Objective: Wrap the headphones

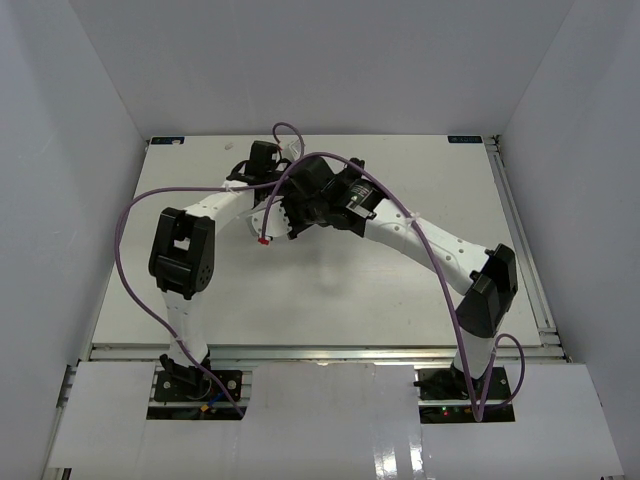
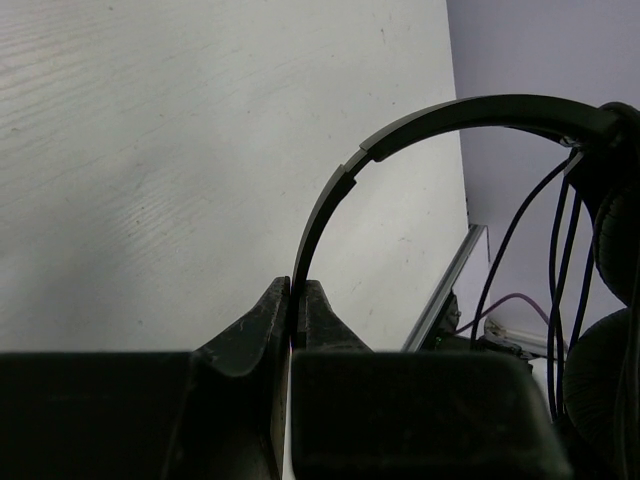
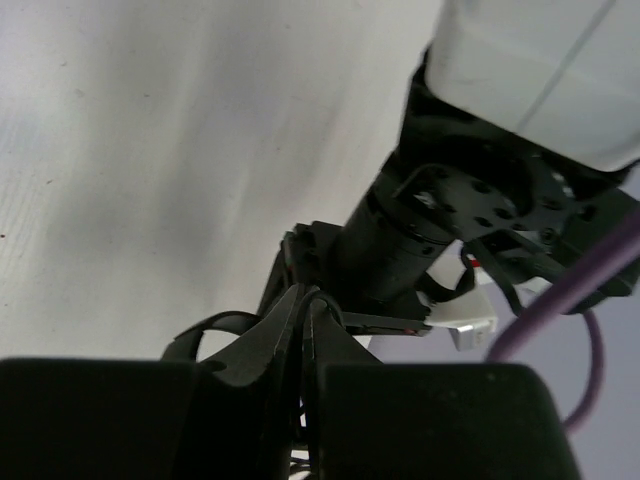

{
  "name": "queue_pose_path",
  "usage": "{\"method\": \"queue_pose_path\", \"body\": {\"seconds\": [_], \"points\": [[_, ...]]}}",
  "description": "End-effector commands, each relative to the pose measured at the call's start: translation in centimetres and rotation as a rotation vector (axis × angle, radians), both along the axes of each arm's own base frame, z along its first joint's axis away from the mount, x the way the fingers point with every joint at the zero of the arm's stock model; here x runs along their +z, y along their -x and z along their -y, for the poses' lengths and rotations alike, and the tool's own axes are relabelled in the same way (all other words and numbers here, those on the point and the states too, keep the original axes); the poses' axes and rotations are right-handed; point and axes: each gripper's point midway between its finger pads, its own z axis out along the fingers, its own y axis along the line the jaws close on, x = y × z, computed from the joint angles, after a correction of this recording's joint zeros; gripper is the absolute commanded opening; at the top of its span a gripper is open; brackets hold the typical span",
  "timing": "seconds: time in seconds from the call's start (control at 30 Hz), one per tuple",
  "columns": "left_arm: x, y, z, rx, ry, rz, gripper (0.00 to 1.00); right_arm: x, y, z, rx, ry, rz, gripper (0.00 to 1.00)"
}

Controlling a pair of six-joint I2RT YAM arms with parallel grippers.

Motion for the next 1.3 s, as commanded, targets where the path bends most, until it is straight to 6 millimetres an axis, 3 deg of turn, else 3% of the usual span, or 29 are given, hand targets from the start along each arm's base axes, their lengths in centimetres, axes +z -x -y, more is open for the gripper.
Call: {"method": "queue_pose_path", "body": {"seconds": [0.0, 0.13, 0.37, 0.67, 0.93, 1.27], "points": [[2.0, 0.9, -0.4, -0.020, -0.035, 0.102, 0.00, 3.8, -2.1, 0.1, -0.031, -0.060, 0.094, 0.08], [0.7, 1.5, -0.9, -0.027, -0.070, 0.111, 0.00, 3.9, -3.6, 1.6, -0.077, -0.062, 0.092, 0.08], [0.6, 2.9, -0.9, -0.057, -0.100, 0.165, 0.00, 3.0, -5.5, 3.8, -0.128, -0.060, 0.061, 0.08], [2.2, 4.7, -0.4, -0.094, -0.123, 0.254, 0.00, 0.5, -5.6, 3.6, -0.122, -0.068, -0.036, 0.08], [2.8, 5.1, 0.2, -0.113, -0.127, 0.280, 0.00, -0.2, -6.1, 3.1, -0.139, -0.081, -0.075, 0.08], [3.7, 5.2, -0.5, -0.079, -0.192, 0.361, 0.00, -1.0, -8.3, 5.0, -0.225, -0.077, -0.092, 0.08]]}}
